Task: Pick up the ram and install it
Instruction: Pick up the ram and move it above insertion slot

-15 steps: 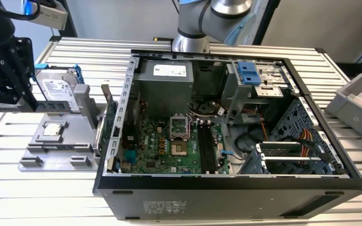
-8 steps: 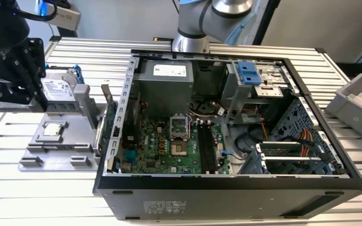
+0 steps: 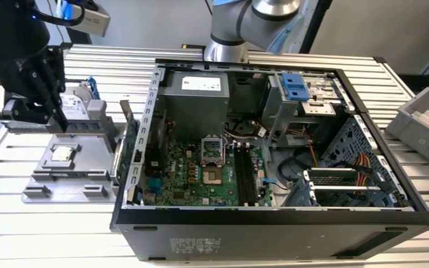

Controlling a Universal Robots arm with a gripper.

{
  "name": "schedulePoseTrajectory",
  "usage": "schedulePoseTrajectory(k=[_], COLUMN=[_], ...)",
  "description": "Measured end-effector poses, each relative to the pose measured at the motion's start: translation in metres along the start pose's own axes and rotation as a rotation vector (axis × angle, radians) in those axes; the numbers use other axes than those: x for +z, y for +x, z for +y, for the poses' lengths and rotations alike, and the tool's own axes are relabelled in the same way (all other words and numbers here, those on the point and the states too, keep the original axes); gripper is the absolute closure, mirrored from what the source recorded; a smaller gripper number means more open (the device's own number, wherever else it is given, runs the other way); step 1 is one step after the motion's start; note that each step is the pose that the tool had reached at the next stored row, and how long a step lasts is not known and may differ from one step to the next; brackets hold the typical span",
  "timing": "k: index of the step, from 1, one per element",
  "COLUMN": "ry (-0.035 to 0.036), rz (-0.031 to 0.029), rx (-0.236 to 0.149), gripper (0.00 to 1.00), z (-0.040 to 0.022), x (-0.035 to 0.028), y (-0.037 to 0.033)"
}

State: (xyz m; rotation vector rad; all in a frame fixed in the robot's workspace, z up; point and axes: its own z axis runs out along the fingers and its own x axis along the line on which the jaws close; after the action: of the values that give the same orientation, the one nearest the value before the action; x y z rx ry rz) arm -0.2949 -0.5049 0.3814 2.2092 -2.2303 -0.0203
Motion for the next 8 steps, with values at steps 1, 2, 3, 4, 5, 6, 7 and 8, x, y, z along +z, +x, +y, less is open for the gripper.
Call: schedulePoseTrajectory(k=[1,2,3,4,5,6,7,8], ry=[-0.0001,-0.0002,-0.0003,-0.0004,-0.0004,-0.0006,-0.0006,-0.0007], rz=[0.0000,0.0000,0.0000,0.0000,0.0000,0.0000,0.0001,0.0000], rx=[0.000,0.000,0.000,0.000,0.000,0.000,0.000,0.000], gripper=[1.00,1.00,1.00,1.00,1.00,1.00,1.00,1.00], z=[-0.0018,-0.0038,-0.0058,-0.0079,-0.0101,-0.0122,-0.0140,-0.0159], x=[0.0000,0.0000,0.0000,-0.0001,-0.0001,-0.0001,-0.0002,-0.0002], y=[0.0000,0.0000,0.0000,-0.0001,-0.0001,-0.0001,-0.0001,-0.0002])
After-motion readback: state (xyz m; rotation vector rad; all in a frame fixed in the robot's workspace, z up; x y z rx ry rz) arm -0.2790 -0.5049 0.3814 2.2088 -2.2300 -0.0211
